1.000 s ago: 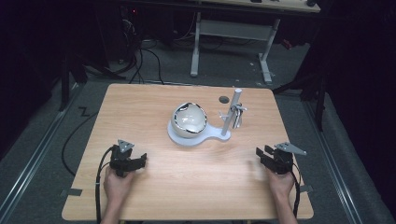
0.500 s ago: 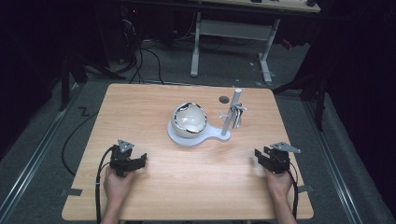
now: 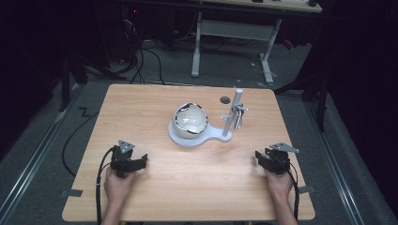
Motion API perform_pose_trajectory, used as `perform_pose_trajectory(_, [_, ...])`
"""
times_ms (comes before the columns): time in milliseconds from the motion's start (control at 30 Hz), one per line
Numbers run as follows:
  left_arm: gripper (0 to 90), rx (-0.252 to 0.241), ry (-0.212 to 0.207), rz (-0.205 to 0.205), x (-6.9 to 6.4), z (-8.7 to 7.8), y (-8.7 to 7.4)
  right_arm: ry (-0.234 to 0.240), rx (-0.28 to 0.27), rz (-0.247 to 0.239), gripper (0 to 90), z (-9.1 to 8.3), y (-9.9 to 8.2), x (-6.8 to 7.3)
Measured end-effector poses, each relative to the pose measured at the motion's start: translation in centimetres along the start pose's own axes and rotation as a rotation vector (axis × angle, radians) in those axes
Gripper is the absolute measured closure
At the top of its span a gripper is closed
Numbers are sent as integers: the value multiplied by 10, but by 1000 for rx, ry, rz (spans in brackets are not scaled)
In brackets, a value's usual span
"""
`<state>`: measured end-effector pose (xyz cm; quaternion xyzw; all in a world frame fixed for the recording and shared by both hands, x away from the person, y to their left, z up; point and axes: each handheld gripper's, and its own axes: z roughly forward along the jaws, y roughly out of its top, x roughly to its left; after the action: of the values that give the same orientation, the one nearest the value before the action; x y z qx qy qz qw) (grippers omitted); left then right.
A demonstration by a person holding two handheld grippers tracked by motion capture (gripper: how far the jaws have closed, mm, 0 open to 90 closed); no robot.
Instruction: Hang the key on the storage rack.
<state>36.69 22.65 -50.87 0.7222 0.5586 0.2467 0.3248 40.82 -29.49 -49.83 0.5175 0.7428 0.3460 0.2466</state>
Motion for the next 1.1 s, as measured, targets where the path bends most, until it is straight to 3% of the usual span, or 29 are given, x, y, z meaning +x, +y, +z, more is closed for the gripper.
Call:
perform_pose_trajectory(667, [231, 0, 0, 0, 0, 0, 0, -13, 34, -20, 482, 8, 1, 5])
perform_pose_trajectory(1100, [230, 0, 0, 1, 0, 0, 0, -16, 47, -2, 349, 8, 0, 3])
